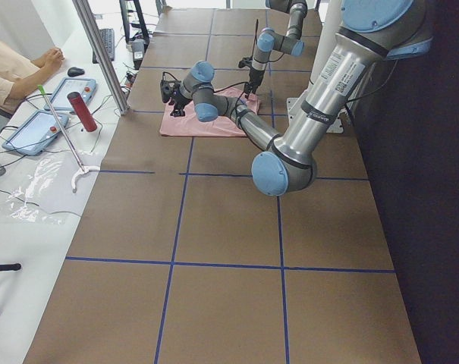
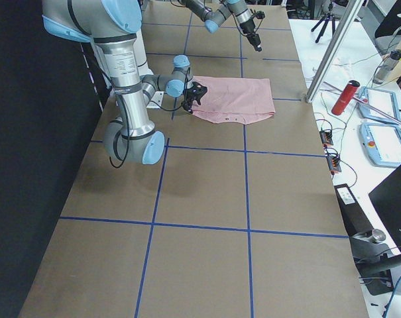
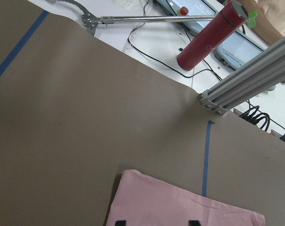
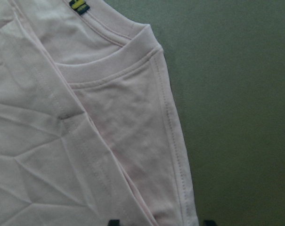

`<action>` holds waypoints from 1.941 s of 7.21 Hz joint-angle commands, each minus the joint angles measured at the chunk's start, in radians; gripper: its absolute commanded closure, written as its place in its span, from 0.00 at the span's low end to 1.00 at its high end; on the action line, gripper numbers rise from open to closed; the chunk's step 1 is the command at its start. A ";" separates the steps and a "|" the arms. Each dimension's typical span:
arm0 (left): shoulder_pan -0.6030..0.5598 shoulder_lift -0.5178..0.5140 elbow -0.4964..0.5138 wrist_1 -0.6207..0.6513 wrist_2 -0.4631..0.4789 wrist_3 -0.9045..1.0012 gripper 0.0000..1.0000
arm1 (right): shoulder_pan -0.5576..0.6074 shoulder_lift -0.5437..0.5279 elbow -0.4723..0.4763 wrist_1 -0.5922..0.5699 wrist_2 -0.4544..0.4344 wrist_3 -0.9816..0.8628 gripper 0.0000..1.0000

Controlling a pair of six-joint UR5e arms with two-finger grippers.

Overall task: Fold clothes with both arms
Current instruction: 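Lower the left gripper to the shirt corner nearest the robot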

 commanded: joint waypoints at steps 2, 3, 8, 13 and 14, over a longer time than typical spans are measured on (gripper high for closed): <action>0.000 0.000 0.000 0.000 0.000 0.000 0.46 | -0.007 -0.005 -0.001 0.000 0.003 0.006 1.00; 0.000 0.000 0.000 0.000 0.000 0.000 0.46 | -0.009 -0.002 0.002 0.000 0.002 0.006 1.00; 0.211 0.171 -0.354 0.146 0.046 -0.314 0.45 | -0.009 -0.005 0.102 -0.075 0.014 0.002 1.00; 0.578 0.228 -0.446 0.367 0.219 -0.636 0.39 | -0.009 0.001 0.107 -0.074 0.014 -0.007 1.00; 0.593 0.256 -0.446 0.368 0.219 -0.646 0.39 | -0.009 0.001 0.105 -0.072 0.011 -0.007 1.00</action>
